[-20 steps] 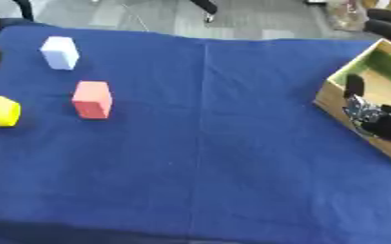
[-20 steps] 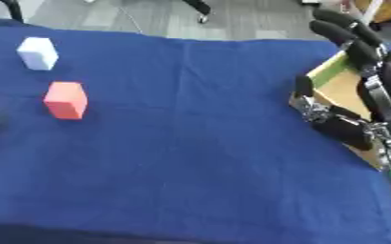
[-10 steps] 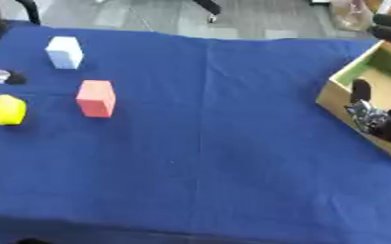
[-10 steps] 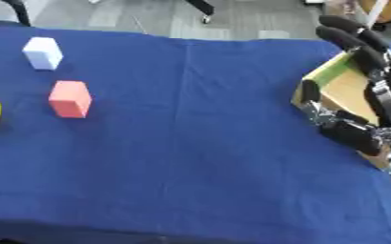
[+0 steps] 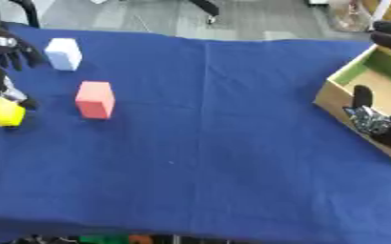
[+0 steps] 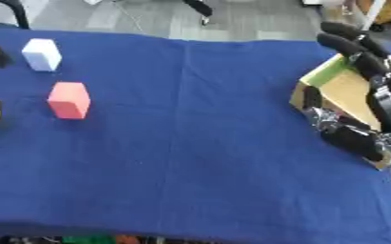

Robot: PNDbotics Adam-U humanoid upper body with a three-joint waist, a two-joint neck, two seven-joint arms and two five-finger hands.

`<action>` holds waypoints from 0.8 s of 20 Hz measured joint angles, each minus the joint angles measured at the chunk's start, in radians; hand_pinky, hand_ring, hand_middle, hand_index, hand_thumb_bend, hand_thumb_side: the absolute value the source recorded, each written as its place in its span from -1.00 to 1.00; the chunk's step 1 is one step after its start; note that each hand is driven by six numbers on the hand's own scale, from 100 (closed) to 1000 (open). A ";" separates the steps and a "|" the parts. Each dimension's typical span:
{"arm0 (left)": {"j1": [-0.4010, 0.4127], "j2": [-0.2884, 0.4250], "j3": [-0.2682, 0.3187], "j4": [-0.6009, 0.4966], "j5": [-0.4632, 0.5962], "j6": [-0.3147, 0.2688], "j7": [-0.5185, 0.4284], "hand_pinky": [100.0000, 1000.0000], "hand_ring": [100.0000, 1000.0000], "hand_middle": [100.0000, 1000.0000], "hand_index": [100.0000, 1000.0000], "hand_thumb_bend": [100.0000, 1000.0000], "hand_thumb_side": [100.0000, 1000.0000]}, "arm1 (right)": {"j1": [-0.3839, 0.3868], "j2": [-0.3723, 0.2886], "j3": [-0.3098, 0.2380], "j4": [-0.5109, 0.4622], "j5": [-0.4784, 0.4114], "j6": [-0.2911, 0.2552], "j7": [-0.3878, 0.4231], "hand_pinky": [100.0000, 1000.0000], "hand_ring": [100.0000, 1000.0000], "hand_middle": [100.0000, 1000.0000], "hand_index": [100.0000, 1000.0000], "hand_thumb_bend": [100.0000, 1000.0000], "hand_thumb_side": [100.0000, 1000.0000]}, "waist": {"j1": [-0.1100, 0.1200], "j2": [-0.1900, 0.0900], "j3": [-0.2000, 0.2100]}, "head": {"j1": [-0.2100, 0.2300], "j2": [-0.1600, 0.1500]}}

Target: Pick up the objects with one hand, pass them to the other hand, and then place them into the box on the other side of the table.

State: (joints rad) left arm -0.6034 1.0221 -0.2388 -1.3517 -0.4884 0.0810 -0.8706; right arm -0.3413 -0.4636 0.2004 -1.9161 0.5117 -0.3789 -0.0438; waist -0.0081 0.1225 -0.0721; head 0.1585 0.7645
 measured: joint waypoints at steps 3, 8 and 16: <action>-0.068 -0.063 -0.035 0.070 -0.045 -0.008 -0.007 0.55 0.50 0.57 0.82 0.23 -0.44 | 0.003 0.001 0.003 0.000 -0.004 0.000 0.000 0.77 0.77 0.85 0.82 -1.00 -1.00 | 0.000 0.000 0.000 | 0.000 0.000; -0.123 -0.143 -0.062 0.170 -0.125 -0.018 0.017 0.55 0.50 0.56 0.78 0.09 -0.45 | 0.008 0.002 0.003 0.000 -0.007 0.001 0.000 0.77 0.77 0.85 0.82 -1.00 -1.00 | 0.000 0.000 -0.002 | 0.005 0.000; -0.147 -0.222 -0.056 0.264 -0.276 -0.064 0.064 0.53 0.48 0.53 0.76 0.03 -0.48 | 0.007 0.004 0.003 0.000 -0.008 0.001 0.000 0.77 0.77 0.85 0.82 -1.00 -1.00 | 0.000 0.000 -0.009 | 0.008 0.000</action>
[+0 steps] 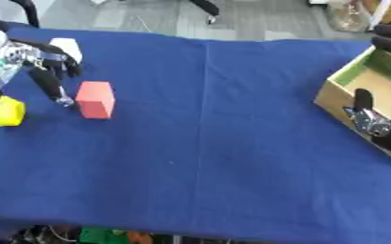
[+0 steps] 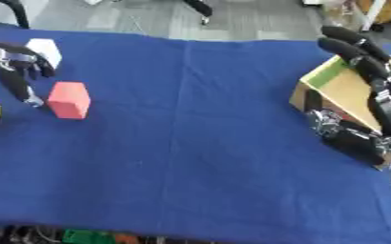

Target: Pick up the objects with one hand, pass them to the other hand, and then place them into the box on the other side of the table.

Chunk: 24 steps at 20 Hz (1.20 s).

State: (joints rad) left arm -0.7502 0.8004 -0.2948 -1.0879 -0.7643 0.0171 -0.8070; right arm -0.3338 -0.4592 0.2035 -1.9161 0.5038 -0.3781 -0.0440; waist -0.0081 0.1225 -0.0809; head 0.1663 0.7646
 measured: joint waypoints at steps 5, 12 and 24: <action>-0.003 -0.034 0.015 0.030 -0.052 -0.033 0.050 0.52 0.46 0.52 0.74 0.01 -0.49 | 0.000 0.005 0.000 0.000 -0.003 0.000 0.000 0.78 0.77 0.85 0.82 -1.00 -1.00 | 0.000 0.000 -0.004 | 0.003 0.000; -0.005 -0.056 0.018 0.055 -0.045 -0.049 0.109 0.47 0.38 0.42 0.51 -0.11 -0.53 | -0.001 0.006 0.000 0.000 -0.007 -0.001 0.000 0.78 0.77 0.85 0.82 -1.00 -1.00 | 0.000 0.000 -0.007 | 0.008 0.000; 0.029 -0.060 0.083 -0.002 0.059 -0.026 0.285 0.27 0.08 0.09 -0.14 -0.50 -0.61 | -0.001 0.008 0.000 0.006 -0.008 -0.003 0.003 0.78 0.77 0.85 0.82 -1.00 -1.00 | 0.000 0.000 -0.002 | 0.008 0.000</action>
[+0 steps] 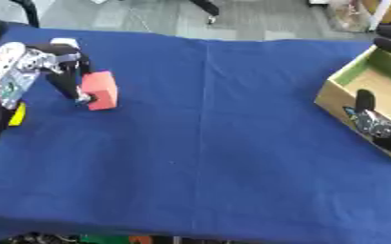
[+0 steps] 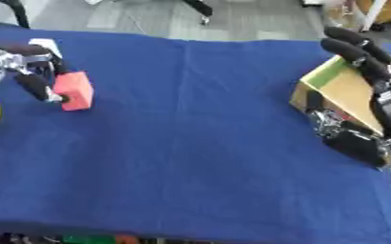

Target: Pick up the objects with one hand, pass them to the other hand, and then place them into the box on the other side of the table.

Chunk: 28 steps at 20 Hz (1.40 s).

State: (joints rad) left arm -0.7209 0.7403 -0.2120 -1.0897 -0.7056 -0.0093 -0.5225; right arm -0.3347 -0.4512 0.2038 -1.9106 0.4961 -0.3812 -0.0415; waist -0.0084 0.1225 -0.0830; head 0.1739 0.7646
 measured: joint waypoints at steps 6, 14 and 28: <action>0.063 -0.035 0.111 -0.133 0.101 0.035 0.103 0.20 0.00 0.03 -0.17 -0.30 -0.63 | -0.022 0.000 0.002 -0.003 0.000 -0.003 0.004 0.76 0.75 0.83 0.83 -1.00 -1.00 | 0.000 0.000 0.005 | -0.005 0.000; 0.135 -0.202 0.154 -0.345 0.236 0.005 0.239 0.17 -0.02 0.01 -0.18 -0.22 -0.67 | -0.104 0.007 0.037 -0.055 -0.017 -0.021 0.042 0.74 0.72 0.79 0.84 -1.00 -1.00 | -0.002 0.000 0.002 | -0.007 0.000; 0.165 -0.298 -0.001 -0.406 0.443 -0.146 0.446 0.19 0.00 0.03 -0.17 -0.19 -0.67 | -0.298 0.033 0.142 -0.068 -0.121 -0.126 0.121 0.70 0.66 0.72 0.84 -1.00 -1.00 | -0.010 0.000 -0.013 | -0.003 0.000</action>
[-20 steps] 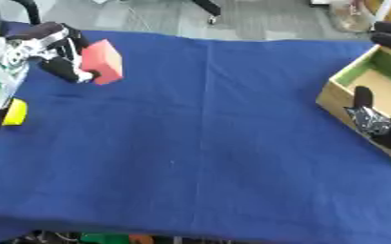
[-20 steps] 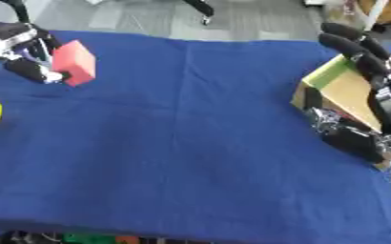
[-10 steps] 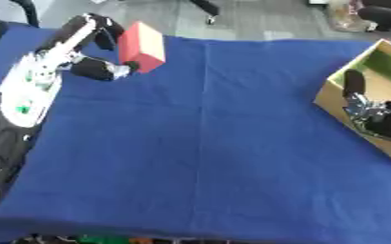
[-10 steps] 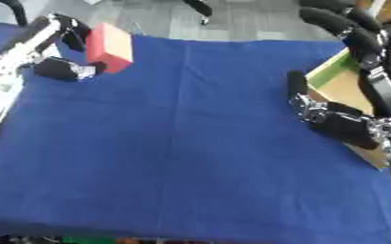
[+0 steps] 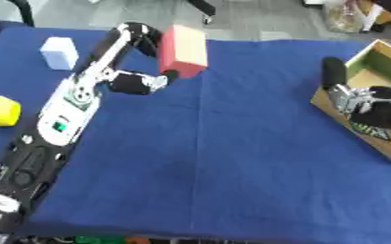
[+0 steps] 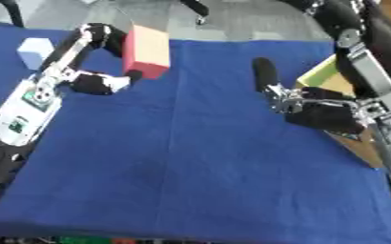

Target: Pick up the objects with one hand, pass them to the other hand, and then place them into the box on the other side of the table.

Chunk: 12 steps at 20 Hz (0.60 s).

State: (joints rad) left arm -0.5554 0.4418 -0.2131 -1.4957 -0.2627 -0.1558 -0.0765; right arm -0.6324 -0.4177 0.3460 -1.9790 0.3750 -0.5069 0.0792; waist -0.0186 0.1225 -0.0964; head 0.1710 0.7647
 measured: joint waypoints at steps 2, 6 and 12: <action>0.000 0.000 -0.029 0.000 0.028 -0.019 0.022 0.19 0.00 0.03 -0.17 -0.18 -0.66 | -0.027 0.008 0.019 0.000 -0.024 -0.017 0.017 0.70 0.66 0.72 0.84 -0.97 -1.00 | 0.000 0.000 0.000 | 0.000 0.000; -0.001 0.014 -0.081 0.000 0.088 -0.032 0.028 0.19 0.00 0.04 -0.16 -0.15 -0.66 | -0.064 0.023 0.043 0.000 -0.066 -0.038 0.044 0.68 0.64 0.70 0.84 -0.92 -1.00 | 0.000 0.000 0.003 | 0.000 0.000; -0.017 0.068 -0.140 0.046 0.175 -0.006 -0.031 0.20 0.02 0.05 -0.15 -0.12 -0.67 | -0.103 0.021 0.075 0.000 -0.101 -0.044 0.048 0.64 0.62 0.69 0.83 -1.00 -1.00 | 0.000 0.001 0.019 | -0.011 -0.001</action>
State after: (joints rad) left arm -0.5722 0.5102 -0.3527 -1.4495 -0.0880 -0.1619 -0.1076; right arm -0.7353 -0.3969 0.4214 -1.9795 0.2745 -0.5509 0.1271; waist -0.0186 0.1232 -0.0771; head 0.1603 0.7634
